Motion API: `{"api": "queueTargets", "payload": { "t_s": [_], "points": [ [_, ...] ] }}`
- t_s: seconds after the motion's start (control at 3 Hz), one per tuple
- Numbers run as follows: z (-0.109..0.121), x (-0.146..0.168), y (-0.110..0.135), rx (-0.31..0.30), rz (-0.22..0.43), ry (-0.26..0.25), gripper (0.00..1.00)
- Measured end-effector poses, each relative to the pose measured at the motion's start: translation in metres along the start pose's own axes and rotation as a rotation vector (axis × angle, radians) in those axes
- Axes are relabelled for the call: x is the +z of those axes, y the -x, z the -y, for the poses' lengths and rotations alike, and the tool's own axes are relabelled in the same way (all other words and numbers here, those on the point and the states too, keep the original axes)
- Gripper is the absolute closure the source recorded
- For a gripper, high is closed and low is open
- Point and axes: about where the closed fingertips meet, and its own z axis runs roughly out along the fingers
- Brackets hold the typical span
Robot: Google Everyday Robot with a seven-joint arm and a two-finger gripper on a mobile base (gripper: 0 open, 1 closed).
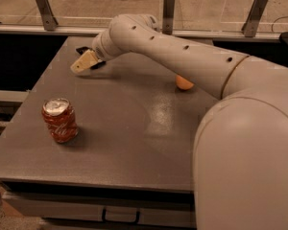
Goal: Pick rxbar chocolate
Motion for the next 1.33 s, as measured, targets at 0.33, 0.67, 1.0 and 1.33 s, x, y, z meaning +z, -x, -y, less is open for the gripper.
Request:
{"api": "queueTargets", "payload": {
  "t_s": [0.33,0.67,1.0,1.33],
  "points": [
    [0.0068,0.0125,-0.0060,0.016,-0.003,0.005,0.18],
    [0.0089,0.0157,-0.0101,0.027,-0.007,0.004,0.41],
    [0.0077,0.0159,-0.0123,0.033,-0.005,0.005,0.64],
    [0.0077,0.0159,-0.0122,0.033,-0.005,0.005,0.87]
  ]
}}
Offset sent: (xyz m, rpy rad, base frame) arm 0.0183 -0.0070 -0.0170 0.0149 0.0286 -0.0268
